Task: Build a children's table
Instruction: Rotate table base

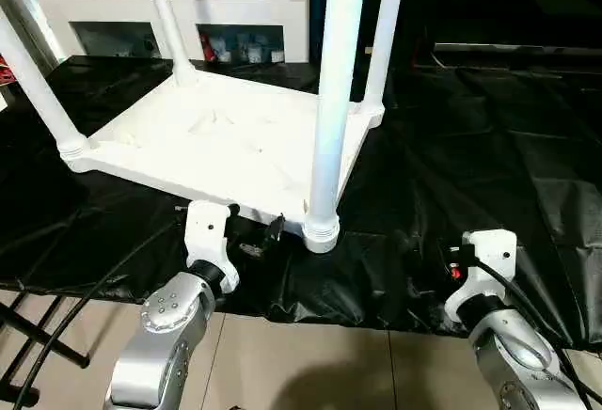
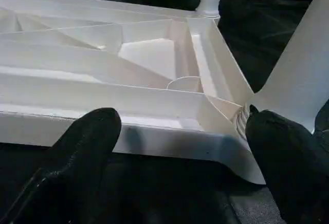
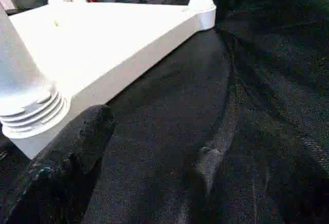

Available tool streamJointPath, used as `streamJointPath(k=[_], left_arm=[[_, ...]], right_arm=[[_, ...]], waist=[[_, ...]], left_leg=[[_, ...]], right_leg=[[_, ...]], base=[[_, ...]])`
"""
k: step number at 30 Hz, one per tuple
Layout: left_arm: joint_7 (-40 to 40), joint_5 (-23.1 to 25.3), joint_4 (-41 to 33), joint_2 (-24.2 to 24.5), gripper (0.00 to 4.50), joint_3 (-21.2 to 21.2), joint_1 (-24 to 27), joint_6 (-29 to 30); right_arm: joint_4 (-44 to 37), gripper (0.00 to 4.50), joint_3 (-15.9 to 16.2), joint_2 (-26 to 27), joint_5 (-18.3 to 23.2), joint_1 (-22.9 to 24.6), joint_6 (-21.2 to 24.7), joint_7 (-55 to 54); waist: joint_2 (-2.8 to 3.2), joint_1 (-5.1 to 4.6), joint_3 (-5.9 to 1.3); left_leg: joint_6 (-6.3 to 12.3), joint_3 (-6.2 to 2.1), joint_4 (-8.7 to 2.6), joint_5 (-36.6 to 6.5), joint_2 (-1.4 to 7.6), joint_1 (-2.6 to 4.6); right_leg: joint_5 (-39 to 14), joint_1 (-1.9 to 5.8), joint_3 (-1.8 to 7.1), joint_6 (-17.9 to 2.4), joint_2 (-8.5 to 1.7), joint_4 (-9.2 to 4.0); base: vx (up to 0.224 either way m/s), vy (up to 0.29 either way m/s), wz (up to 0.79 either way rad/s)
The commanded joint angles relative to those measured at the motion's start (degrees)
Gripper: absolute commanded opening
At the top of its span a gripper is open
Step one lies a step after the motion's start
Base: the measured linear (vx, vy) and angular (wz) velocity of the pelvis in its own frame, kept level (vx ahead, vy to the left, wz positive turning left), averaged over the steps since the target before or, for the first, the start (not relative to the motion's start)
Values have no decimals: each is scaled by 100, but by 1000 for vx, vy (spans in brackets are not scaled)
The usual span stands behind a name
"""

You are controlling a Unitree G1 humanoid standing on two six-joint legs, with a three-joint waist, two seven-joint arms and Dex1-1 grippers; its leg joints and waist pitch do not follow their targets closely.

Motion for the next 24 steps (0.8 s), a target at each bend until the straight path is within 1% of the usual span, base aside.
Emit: streamJointPath(k=[1, 6, 10, 17, 24], left_arm=[[-12, 18, -65, 46, 450, -4, -11, -8], [-12, 18, -65, 46, 450, -4, -11, -8], [-12, 18, -65, 46, 450, -4, -11, -8], [-12, 18, -65, 46, 450, -4, -11, -8], [-12, 18, -65, 46, 450, -4, -11, -8]], right_arm=[[2, 446, -11, -7, 17, -22, -1, -3], [2, 446, -11, -7, 17, -22, -1, -3], [2, 446, -11, -7, 17, -22, -1, -3], [2, 446, -11, -7, 17, -22, -1, -3], [2, 446, -11, -7, 17, -22, -1, -3]], waist=[[-62, 20, -268], [-65, 20, -267], [-65, 22, -270], [-63, 20, -268], [-64, 20, -269]], left_leg=[[53, -33, -402, -1480, 83, 38], [48, -33, -402, -1506, 83, 40], [51, -34, -400, -1469, 83, 38], [49, -35, -402, -1499, 82, 36], [45, -35, -401, -1486, 83, 35]], right_leg=[[-1170, 209, 142, -556, -143, -480], [-1231, 207, 145, -535, -147, -486], [-1152, 208, 144, -548, -142, -477], [-1224, 208, 143, -535, -146, -484], [-1173, 208, 144, -544, -145, -480]], base=[[0, 0, 0], [0, 0, 0], [0, 0, 0], [0, 0, 0], [0, 0, 0]])
